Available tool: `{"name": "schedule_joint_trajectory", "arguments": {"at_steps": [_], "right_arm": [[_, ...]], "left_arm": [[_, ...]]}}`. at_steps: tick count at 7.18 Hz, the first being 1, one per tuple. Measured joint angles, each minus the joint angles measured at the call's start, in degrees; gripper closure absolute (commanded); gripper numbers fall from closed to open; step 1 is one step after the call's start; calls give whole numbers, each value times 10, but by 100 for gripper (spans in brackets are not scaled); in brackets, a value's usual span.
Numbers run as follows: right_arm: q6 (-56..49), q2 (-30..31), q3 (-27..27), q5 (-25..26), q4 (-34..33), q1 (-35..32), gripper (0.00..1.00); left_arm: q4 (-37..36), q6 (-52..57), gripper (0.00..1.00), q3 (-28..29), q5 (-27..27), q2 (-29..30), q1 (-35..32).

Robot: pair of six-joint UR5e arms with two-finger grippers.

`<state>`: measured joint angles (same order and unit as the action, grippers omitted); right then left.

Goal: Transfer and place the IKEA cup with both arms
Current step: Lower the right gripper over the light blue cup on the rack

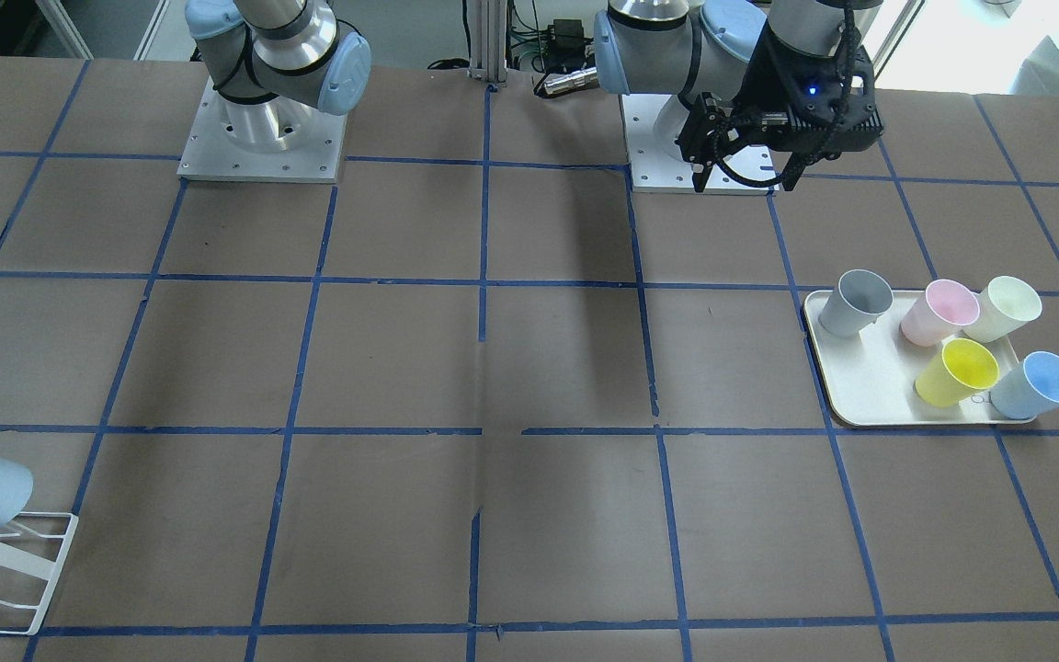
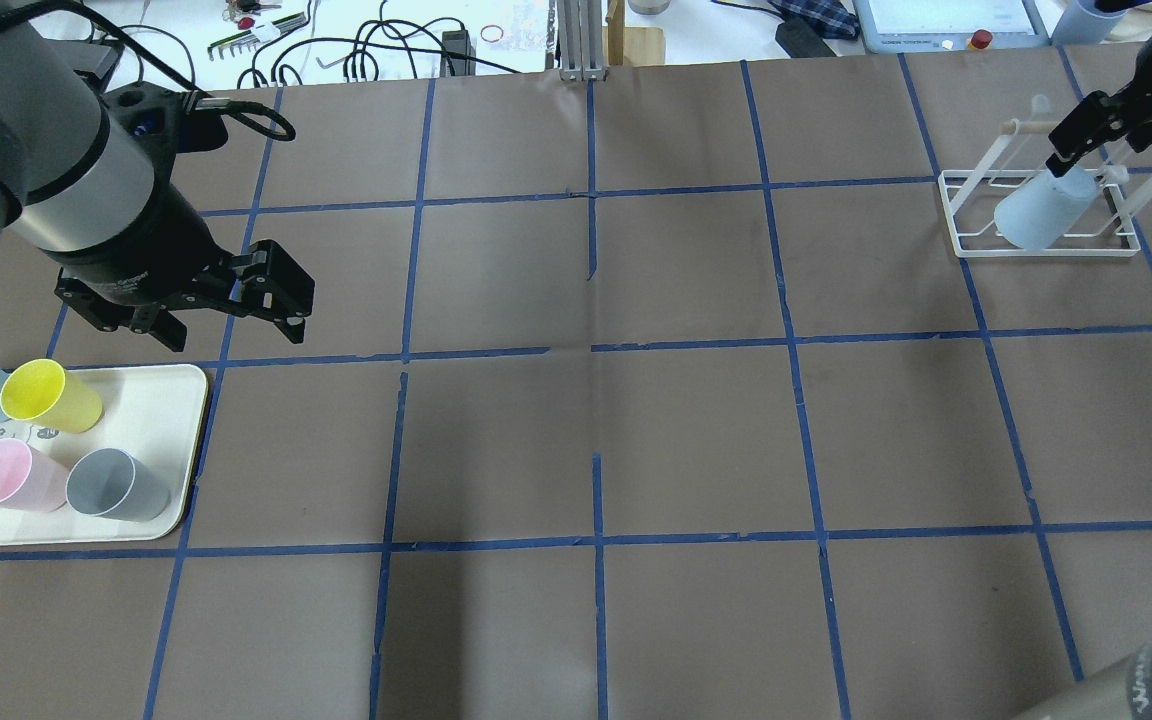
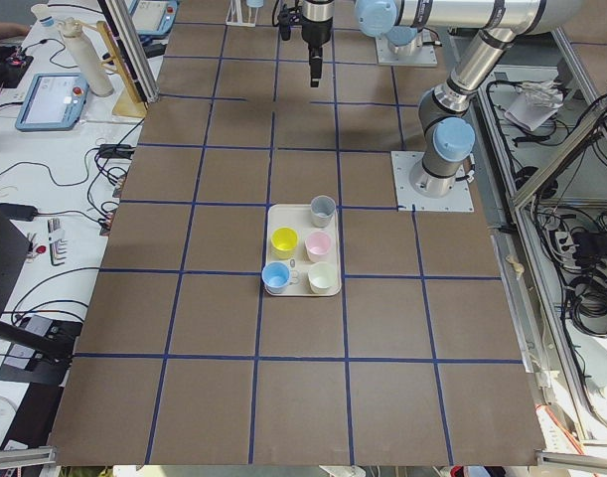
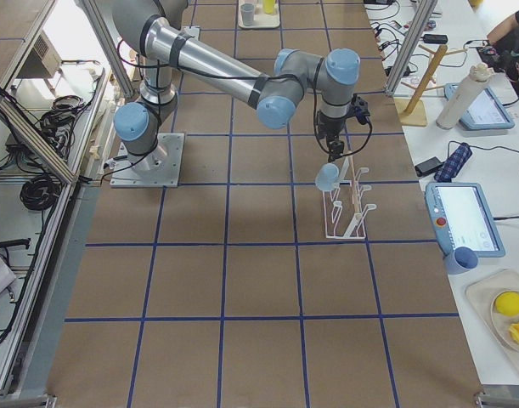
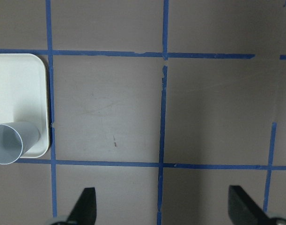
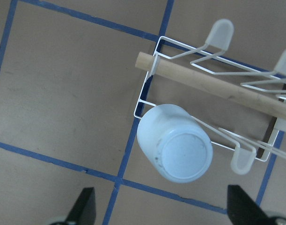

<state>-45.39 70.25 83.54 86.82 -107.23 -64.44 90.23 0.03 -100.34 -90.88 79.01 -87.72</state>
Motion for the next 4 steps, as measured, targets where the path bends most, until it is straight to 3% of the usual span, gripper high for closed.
{"name": "schedule_joint_trajectory", "arguments": {"at_steps": [4], "right_arm": [[-156,-38,0,-24,-31,12,0]], "left_arm": [[0,0,0,-1,0,0,-1]]}}
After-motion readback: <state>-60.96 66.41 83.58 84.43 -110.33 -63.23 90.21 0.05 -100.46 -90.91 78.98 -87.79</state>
